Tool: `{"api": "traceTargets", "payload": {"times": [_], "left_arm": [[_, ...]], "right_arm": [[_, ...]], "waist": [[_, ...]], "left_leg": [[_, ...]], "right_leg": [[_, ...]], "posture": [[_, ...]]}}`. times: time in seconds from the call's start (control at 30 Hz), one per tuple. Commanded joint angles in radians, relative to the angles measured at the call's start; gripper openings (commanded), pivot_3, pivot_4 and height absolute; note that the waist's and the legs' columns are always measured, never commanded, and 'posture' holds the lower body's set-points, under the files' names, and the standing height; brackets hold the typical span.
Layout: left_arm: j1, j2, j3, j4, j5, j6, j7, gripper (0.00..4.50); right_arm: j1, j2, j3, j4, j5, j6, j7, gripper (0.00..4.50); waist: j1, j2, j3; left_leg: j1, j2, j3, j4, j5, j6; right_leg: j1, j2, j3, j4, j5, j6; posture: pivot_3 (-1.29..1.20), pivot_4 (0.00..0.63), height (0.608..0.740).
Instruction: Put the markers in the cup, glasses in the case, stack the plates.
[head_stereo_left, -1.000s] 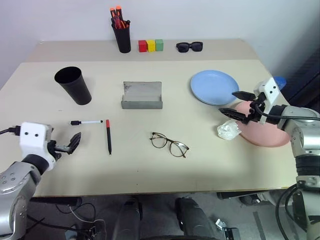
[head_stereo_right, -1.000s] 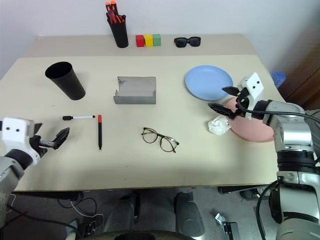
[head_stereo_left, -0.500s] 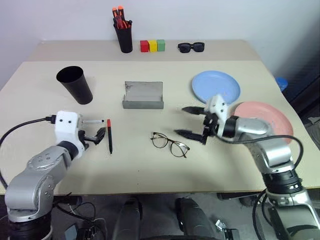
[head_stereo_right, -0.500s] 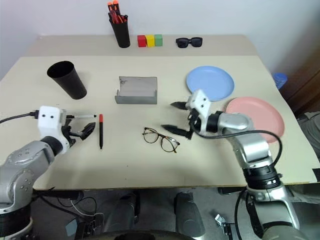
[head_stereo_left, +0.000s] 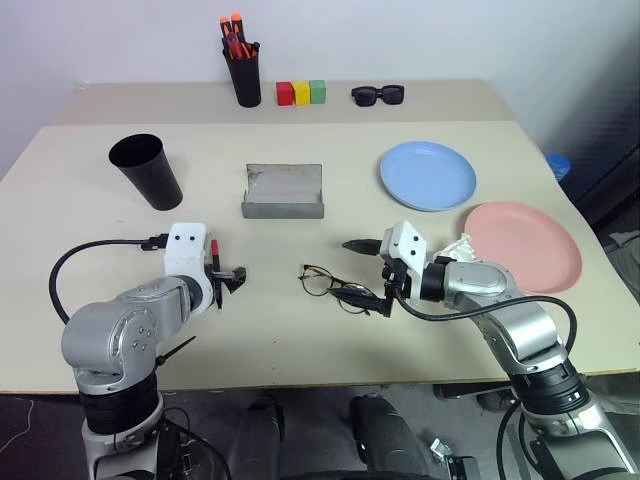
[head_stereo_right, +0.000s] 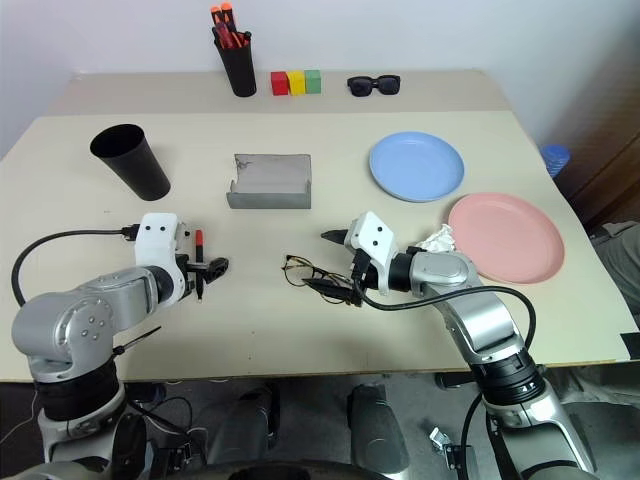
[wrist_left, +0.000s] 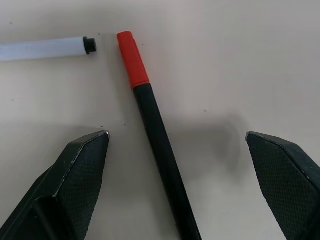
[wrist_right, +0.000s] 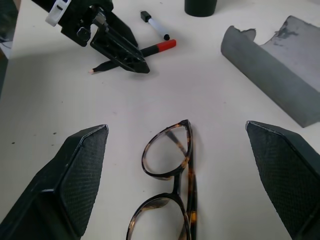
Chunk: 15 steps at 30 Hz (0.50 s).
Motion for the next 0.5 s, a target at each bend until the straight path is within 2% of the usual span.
{"api": "traceTargets", "payload": {"times": [0.03, 0.2, 0.27, 0.33, 0.5], "left_arm": [[0.039, -0.019, 0.04, 0.018, -0.052, 0.014, 0.07, 4.49], [0.093, -0.002, 0.072, -0.023, -0.16, 0.014, 0.165, 4.49], [0.112, 0.005, 0.091, -0.032, -0.211, 0.014, 0.202, 4.0], [0.129, 0.007, 0.102, -0.042, -0.264, 0.014, 0.245, 3.33], [0.146, 0.024, 0.131, -0.034, -0.409, 0.014, 0.366, 0.77]], "right_arm": [[-0.009, 0.0, -0.009, -0.023, 0.005, -0.024, 0.009, 4.5], [-0.001, -0.021, -0.011, -0.04, 0.056, 0.004, 0.077, 4.5], [0.006, -0.035, -0.007, -0.055, 0.073, 0.014, 0.105, 4.5], [0.003, -0.042, -0.007, -0.056, 0.086, 0.022, 0.124, 4.5], [-0.015, -0.036, -0.002, -0.044, 0.086, 0.027, 0.126, 4.5]], "waist": [[0.0, 0.0, 0.0], [-0.001, 0.001, 0.0], [-0.001, 0.0, -0.001], [-0.001, 0.0, -0.001], [0.002, 0.0, -0.001]], "left_leg": [[0.0, 0.0, 0.0, 0.0, 0.0, 0.0], [0.001, 0.0, 0.0, 0.0, 0.0, 0.0], [0.001, 0.0, 0.0, 0.0, 0.0, 0.0], [0.001, 0.0, 0.0, 0.0, 0.0, 0.0], [0.001, 0.0, 0.0, 0.0, 0.0, 0.0]], "right_leg": [[0.0, 0.0, 0.0, 0.0, 0.0, 0.0], [0.0, 0.0, 0.0, 0.0, 0.0, 0.0], [0.001, 0.0, 0.0, 0.0, 0.0, 0.0], [0.001, 0.0, 0.0, 0.0, 0.0, 0.0], [0.001, 0.0, 0.0, 0.0, 0.0, 0.0]], "posture": [[0.0, 0.15, 0.74], [0.0, 0.15, 0.74], [0.0, 0.15, 0.74], [0.0, 0.15, 0.74], [0.0, 0.15, 0.74]]}}
